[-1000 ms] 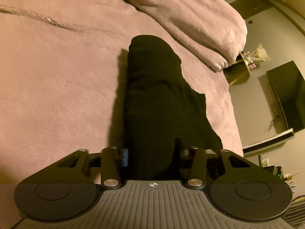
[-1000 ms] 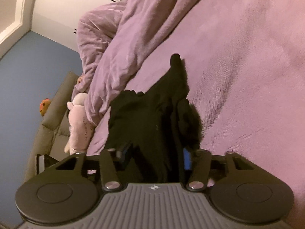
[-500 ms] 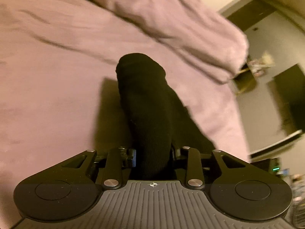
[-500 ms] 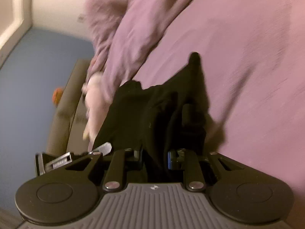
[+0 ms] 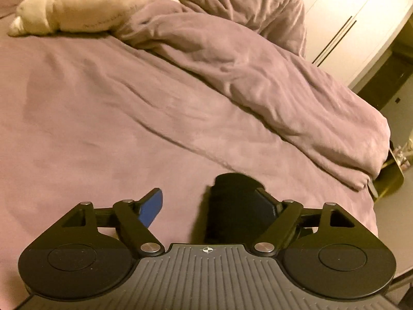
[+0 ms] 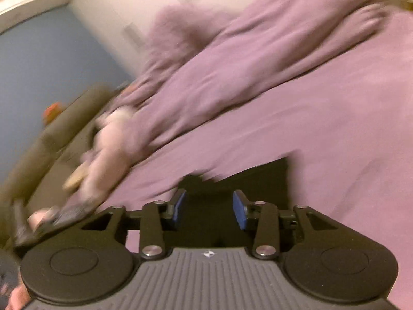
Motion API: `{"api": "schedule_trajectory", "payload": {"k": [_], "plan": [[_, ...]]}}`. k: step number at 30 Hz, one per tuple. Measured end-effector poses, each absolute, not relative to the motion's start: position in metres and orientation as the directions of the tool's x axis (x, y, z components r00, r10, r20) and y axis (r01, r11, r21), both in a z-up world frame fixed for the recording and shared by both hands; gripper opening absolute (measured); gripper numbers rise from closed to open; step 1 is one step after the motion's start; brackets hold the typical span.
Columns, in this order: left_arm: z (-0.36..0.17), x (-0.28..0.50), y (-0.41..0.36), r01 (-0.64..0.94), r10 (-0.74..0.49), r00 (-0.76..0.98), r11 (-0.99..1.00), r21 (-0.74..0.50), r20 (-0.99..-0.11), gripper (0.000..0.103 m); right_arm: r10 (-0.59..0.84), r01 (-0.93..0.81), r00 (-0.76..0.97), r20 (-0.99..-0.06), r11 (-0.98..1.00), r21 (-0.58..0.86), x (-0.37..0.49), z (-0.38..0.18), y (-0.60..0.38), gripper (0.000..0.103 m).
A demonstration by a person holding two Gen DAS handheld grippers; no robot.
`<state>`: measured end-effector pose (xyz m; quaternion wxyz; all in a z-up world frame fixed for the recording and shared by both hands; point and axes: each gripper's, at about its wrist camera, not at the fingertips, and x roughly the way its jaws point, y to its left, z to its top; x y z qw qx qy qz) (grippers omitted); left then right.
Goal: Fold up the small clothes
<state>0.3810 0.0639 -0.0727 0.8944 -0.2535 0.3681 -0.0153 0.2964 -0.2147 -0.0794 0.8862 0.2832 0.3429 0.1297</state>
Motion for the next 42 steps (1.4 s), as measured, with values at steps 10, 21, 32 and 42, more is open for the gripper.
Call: {"api": "schedule_trajectory", "payload": {"k": [10, 21, 32, 42], "plan": [[-0.117, 0.414, 0.005, -0.131, -0.093, 0.681, 0.961, -0.246, -0.726, 0.087, 0.238, 0.128, 0.782, -0.577, 0.844, 0.521, 0.311, -0.133, -0.255, 0.035], [-0.098, 0.373, 0.023, -0.129, -0.074, 0.657, 0.970, -0.209, -0.750, 0.090, 0.116, 0.128, 0.773, -0.623, 0.934, 0.333, 0.260, -0.107, -0.262, 0.054], [-0.095, 0.258, 0.036, 0.010, -0.110, 0.602, 0.991, -0.131, -0.791, 0.096, -0.005, 0.087, 0.674, -0.739, 0.994, 0.072, 0.201, -0.105, -0.229, 0.069], [-0.112, 0.238, 0.046, -0.053, -0.098, 0.553, 0.987, -0.152, -0.827, 0.097, -0.007, 0.057, 0.631, -0.776, 0.998, 0.037, 0.165, -0.113, -0.216, 0.069]]}}
